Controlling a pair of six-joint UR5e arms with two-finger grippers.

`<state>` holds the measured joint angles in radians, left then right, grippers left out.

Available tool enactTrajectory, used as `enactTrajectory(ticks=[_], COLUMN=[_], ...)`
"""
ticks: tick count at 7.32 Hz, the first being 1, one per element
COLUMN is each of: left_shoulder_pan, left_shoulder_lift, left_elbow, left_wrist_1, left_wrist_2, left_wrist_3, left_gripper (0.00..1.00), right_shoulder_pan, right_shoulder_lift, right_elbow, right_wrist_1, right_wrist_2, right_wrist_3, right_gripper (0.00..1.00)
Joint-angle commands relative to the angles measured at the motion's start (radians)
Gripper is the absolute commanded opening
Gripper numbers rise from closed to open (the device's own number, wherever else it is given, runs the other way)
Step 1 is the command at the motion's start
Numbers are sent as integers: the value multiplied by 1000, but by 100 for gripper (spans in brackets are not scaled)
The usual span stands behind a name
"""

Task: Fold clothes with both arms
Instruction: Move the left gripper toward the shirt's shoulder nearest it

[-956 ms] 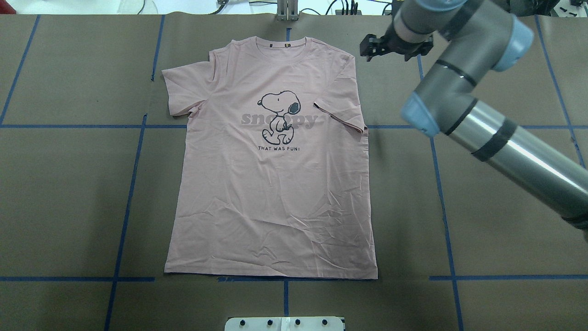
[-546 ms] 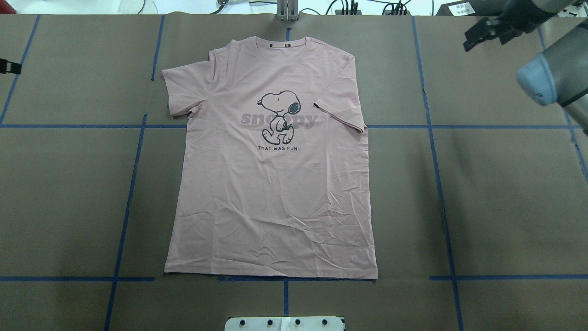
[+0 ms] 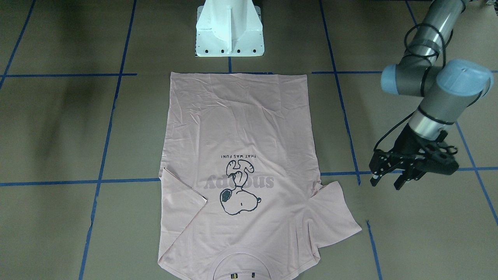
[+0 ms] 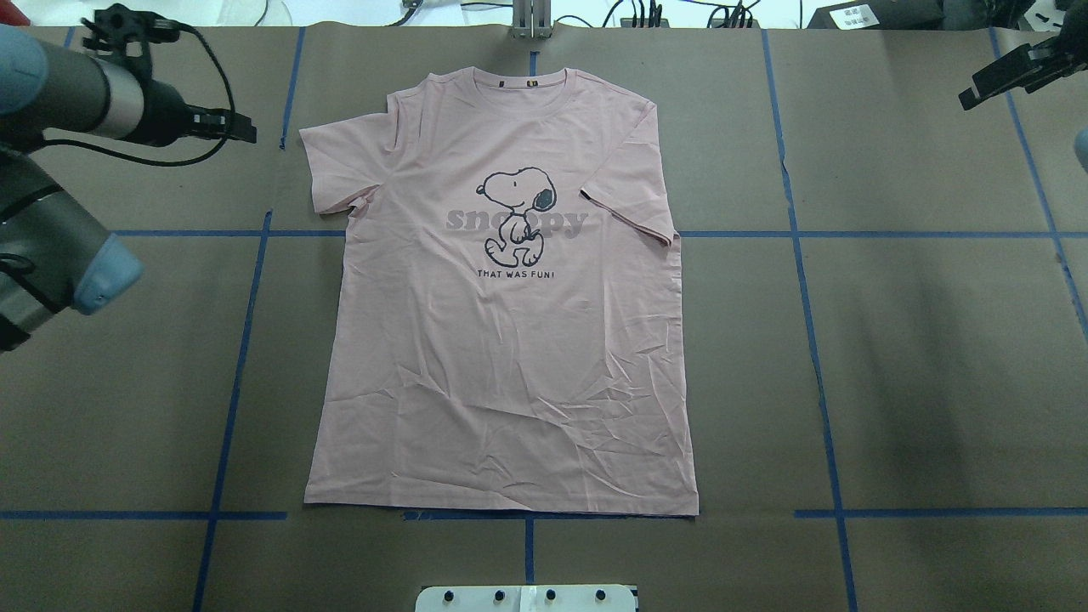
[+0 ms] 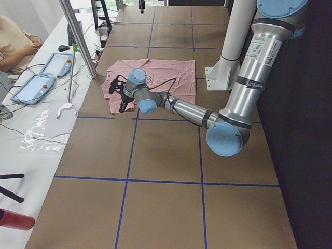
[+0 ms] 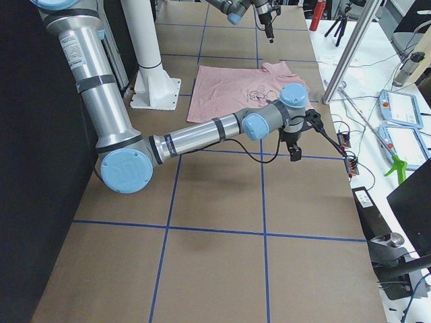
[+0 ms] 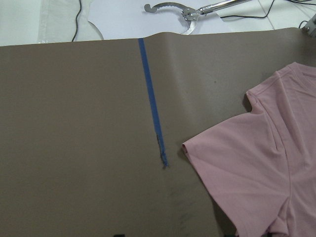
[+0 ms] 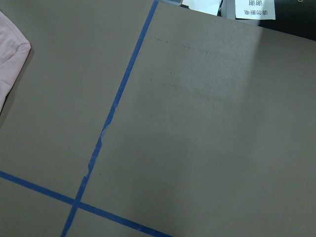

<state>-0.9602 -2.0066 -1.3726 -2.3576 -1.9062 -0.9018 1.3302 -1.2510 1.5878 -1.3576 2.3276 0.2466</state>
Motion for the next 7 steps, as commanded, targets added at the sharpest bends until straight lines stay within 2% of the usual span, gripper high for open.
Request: enactTrajectory(ticks=[1, 3, 5, 7], left_shoulder_pan=[47, 55, 61, 69], left_shoulder_lift=[-107, -165, -217, -221], left_elbow=[217, 314, 401, 425], left_wrist_1=[-112, -115, -121, -150], left_wrist_2=[78, 123, 128, 128], left_wrist_3=[-29, -31, -28, -28], left_gripper=[71, 60, 57, 53], right_shoulder_pan=[1, 1, 1, 1], right_shoulder_lift=[-13, -28, -36, -48], right_elbow=[17, 29, 38, 47], right_wrist_1=[0, 0, 0, 0], right_wrist_2=[-2, -2, -4, -4], right_wrist_3=[3, 3, 3, 3], right_gripper=[100, 100, 100, 100])
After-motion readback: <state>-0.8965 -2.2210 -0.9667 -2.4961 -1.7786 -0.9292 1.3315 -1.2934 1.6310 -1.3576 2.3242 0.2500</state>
